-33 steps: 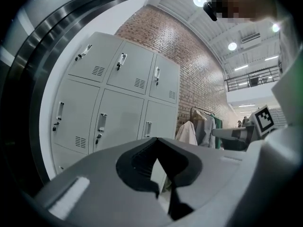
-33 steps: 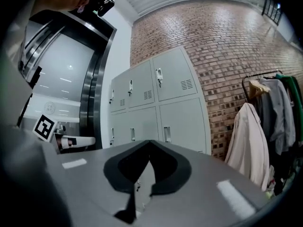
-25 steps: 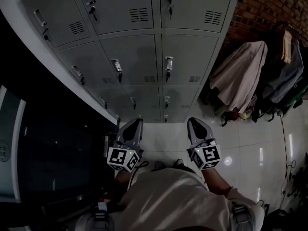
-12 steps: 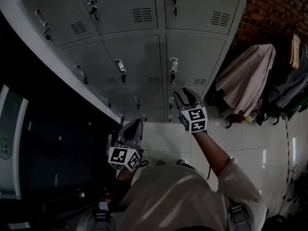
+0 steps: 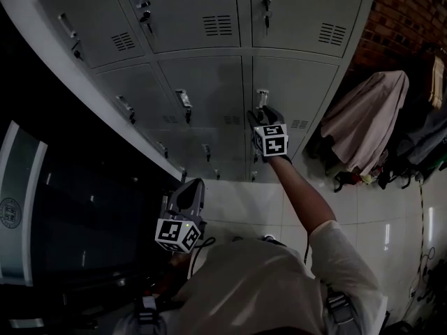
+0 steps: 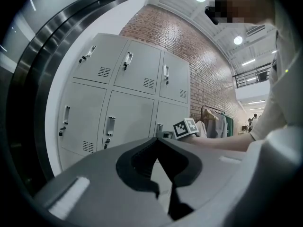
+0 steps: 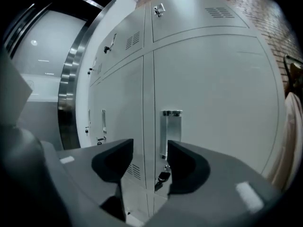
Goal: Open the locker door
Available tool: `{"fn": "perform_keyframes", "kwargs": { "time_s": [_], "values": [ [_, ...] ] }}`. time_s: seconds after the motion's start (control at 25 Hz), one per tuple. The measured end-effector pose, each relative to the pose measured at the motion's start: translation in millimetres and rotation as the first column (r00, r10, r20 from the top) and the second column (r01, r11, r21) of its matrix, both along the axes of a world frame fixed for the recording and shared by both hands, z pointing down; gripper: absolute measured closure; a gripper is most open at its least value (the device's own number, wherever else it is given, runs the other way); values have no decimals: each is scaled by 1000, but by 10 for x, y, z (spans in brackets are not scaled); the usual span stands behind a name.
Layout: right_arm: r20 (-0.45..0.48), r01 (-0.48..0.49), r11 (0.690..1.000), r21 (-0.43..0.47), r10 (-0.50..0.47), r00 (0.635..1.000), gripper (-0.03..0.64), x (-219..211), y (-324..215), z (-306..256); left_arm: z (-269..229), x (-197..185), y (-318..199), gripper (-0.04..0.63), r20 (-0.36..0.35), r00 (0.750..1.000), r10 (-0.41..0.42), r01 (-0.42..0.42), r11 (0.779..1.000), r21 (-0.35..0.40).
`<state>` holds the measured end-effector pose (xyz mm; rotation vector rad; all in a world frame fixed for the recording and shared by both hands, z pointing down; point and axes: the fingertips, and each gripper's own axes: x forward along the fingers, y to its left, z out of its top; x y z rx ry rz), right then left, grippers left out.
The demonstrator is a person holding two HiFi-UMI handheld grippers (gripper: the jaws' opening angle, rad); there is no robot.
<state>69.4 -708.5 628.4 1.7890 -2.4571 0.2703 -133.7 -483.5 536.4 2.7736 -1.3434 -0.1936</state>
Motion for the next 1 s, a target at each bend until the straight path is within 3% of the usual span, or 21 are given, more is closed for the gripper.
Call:
{"fn": "perform_keyframes", "kwargs": {
  "time_s": [0.24, 0.76, 1.0],
  "values": [
    [-31, -30, 999, -30, 29, 999, 400, 27, -253, -4, -47, -120, 56, 545, -15, 1000, 0, 0, 1000, 28],
    [-37, -77, 996, -39, 76, 996, 407, -68, -339, 12, -12, -302, 75, 545, -19, 999, -31, 31, 1000, -1],
    [-48, -156, 988, 4, 156, 987, 508, 20, -51, -33, -17, -260, 90, 545, -29, 999, -21, 21, 1000, -5]
  ]
}}
